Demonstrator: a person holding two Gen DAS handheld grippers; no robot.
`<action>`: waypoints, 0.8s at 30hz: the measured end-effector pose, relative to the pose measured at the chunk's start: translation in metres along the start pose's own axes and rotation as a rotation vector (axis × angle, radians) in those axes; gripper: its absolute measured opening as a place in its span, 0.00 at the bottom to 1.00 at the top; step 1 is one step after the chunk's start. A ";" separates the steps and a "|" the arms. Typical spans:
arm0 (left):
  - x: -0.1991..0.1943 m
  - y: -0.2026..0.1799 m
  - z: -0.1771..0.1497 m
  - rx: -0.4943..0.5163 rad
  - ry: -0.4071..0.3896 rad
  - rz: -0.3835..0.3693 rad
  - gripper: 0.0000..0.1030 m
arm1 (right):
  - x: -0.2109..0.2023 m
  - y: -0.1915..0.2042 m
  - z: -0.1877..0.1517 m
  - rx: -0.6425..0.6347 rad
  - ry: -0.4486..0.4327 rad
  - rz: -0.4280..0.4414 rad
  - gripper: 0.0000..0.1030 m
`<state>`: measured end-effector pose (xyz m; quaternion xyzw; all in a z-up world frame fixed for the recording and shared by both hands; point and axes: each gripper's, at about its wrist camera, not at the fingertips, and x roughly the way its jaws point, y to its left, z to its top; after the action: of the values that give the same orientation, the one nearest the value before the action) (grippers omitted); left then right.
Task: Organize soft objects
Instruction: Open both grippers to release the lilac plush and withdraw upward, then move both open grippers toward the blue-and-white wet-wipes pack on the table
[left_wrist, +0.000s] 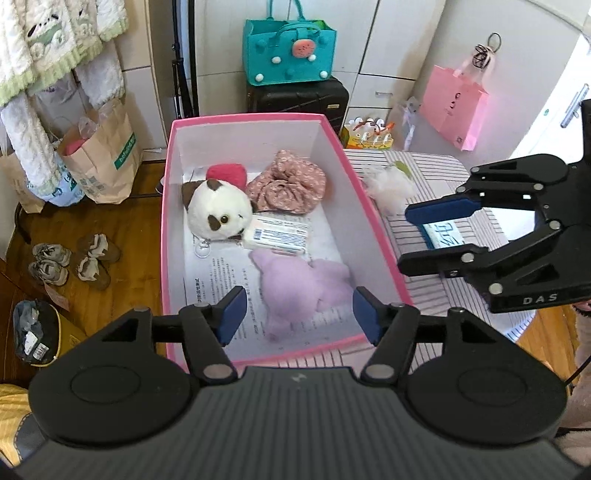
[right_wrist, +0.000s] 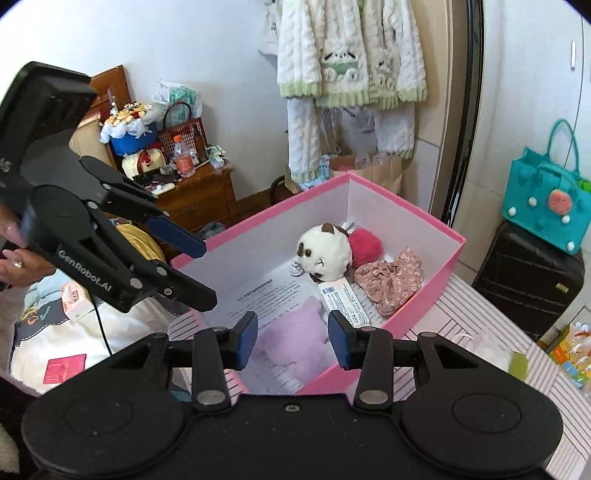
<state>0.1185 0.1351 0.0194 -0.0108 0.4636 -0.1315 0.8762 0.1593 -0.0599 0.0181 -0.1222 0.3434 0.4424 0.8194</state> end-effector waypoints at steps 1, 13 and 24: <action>-0.005 -0.004 -0.001 0.011 -0.006 0.007 0.65 | -0.006 0.002 -0.002 0.000 -0.007 0.001 0.47; -0.050 -0.058 -0.020 0.108 -0.041 0.041 0.71 | -0.081 0.025 -0.029 -0.035 -0.095 0.028 0.51; -0.061 -0.105 -0.038 0.154 -0.034 0.006 0.77 | -0.127 0.035 -0.075 -0.050 -0.145 -0.011 0.56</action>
<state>0.0320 0.0527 0.0619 0.0557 0.4371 -0.1639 0.8826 0.0494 -0.1593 0.0516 -0.1122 0.2714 0.4538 0.8413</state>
